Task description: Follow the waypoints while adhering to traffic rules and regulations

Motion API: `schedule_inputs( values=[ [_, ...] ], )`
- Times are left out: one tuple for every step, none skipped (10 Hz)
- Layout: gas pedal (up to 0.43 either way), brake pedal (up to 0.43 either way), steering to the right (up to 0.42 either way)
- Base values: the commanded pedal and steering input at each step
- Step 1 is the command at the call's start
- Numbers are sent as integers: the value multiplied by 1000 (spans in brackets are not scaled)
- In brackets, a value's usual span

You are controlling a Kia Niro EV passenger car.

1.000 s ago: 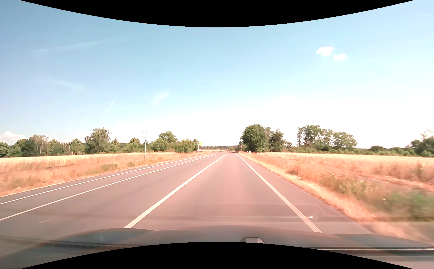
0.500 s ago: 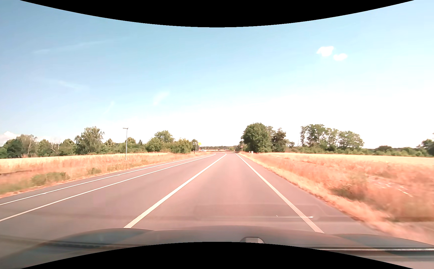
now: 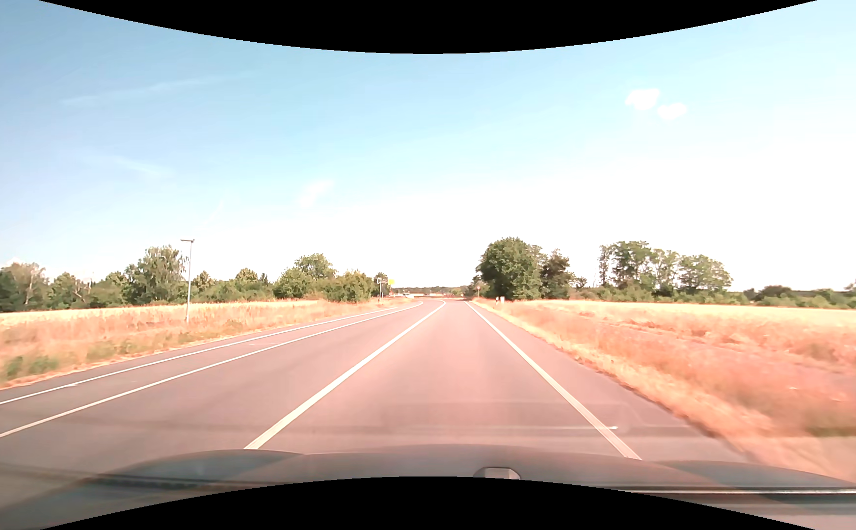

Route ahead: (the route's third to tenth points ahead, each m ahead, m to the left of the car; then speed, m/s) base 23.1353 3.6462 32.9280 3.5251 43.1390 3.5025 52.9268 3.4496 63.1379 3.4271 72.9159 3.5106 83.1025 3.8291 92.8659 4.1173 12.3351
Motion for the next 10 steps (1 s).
schedule_inputs(
  values=[
    [39,0,-2],
    [28,0,-2],
    [28,0,-2],
    [28,0,-2],
    [28,0,-2],
    [28,0,-1],
    [20,0,-1],
    [20,0,-1],
    [20,0,-1],
    [20,0,-2]
  ],
)
